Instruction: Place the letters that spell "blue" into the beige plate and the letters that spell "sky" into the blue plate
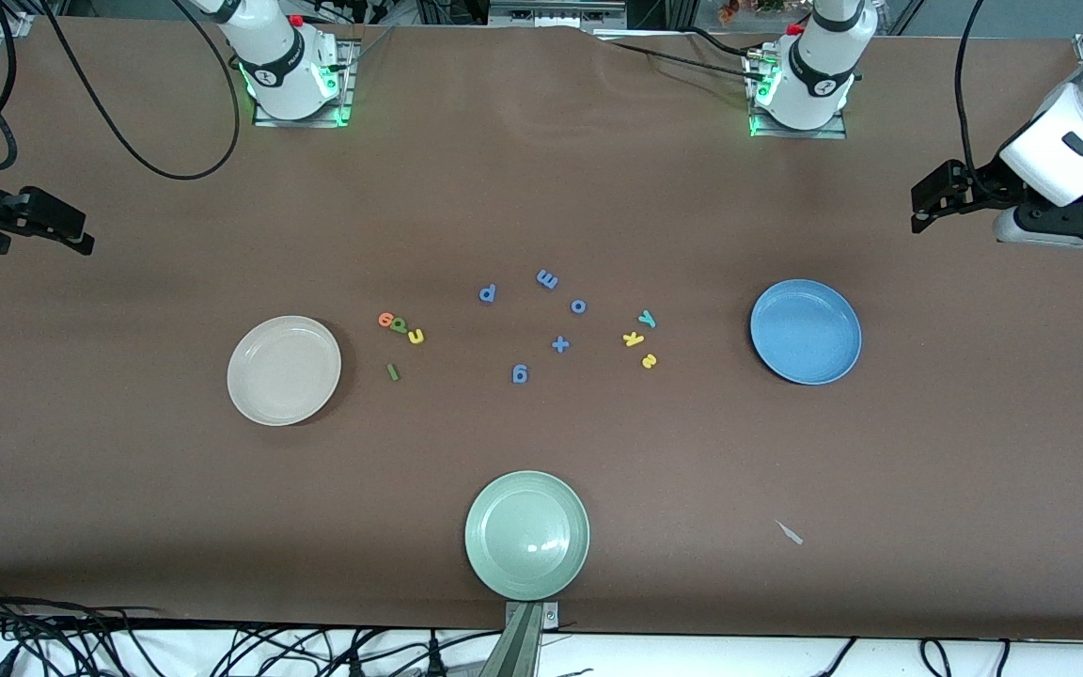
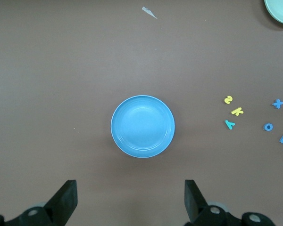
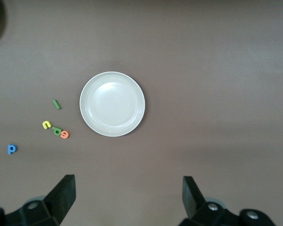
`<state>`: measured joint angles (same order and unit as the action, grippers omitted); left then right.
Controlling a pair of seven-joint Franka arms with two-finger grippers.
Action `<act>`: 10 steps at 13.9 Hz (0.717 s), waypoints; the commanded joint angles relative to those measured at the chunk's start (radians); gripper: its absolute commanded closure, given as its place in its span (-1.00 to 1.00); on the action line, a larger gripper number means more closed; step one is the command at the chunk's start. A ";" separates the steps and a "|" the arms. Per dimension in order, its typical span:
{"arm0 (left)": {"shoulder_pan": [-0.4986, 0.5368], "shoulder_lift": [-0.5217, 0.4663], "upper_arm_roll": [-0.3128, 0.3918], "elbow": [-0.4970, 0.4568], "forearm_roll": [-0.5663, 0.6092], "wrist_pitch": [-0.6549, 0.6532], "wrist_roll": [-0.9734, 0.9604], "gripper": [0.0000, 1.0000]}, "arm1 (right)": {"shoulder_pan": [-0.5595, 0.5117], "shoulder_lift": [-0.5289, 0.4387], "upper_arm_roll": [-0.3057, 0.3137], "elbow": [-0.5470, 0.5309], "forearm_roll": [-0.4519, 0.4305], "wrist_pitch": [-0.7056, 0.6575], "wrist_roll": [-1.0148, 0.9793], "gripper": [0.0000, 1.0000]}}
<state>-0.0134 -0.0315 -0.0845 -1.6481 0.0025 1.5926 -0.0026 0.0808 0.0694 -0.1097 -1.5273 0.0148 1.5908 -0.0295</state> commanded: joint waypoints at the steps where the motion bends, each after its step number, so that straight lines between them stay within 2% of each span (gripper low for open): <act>1: 0.006 -0.016 -0.003 -0.004 -0.019 -0.011 0.020 -1.00 | -0.007 0.013 0.002 0.029 0.008 0.003 0.009 -1.00; 10: 0.006 -0.016 -0.003 -0.004 -0.019 -0.011 0.020 -1.00 | -0.010 0.013 0.001 0.030 0.008 0.011 0.000 -1.00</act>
<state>-0.0134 -0.0315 -0.0845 -1.6481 0.0025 1.5926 -0.0026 0.0788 0.0696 -0.1109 -1.5273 0.0150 1.6074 -0.0295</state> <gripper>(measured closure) 0.000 0.000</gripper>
